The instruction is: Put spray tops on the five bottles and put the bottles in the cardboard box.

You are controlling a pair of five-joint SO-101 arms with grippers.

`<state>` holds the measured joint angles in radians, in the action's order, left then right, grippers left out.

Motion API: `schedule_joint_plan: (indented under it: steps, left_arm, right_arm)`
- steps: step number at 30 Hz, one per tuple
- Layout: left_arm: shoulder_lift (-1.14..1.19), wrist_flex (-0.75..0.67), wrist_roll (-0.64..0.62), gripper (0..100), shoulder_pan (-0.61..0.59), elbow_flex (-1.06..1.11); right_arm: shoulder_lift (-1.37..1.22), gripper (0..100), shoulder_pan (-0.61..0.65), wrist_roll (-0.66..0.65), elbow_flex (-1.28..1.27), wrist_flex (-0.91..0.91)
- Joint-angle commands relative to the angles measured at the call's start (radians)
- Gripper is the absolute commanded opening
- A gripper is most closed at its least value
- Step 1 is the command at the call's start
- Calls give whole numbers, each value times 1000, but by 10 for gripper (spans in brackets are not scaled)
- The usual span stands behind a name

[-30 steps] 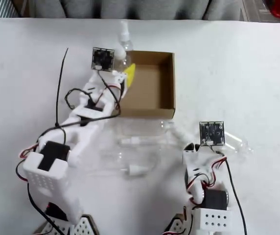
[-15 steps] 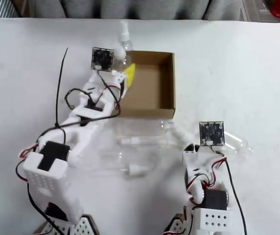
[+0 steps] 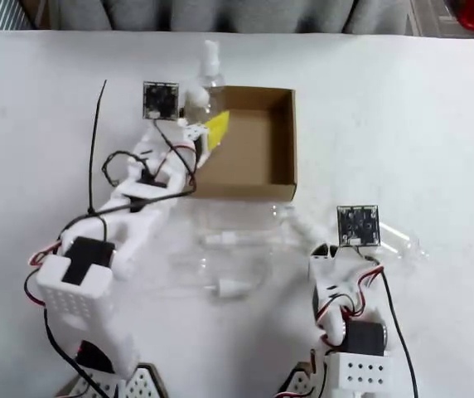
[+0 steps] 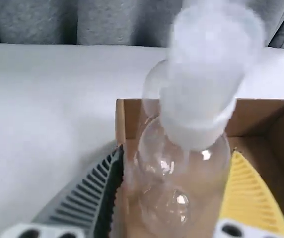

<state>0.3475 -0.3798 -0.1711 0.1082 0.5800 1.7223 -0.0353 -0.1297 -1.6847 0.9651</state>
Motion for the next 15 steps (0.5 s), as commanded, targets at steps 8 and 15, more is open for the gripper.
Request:
schedule_joint_plan:
  steps: [8,15]
  left_arm:
    - [-24,-17,-20,313,-13,-6]
    - [-107,-14,-40,313,-13,49]
  right_arm:
    - [-7,16,-7,-12,-11,7]
    - [-7,16,-7,-12,-11,7]
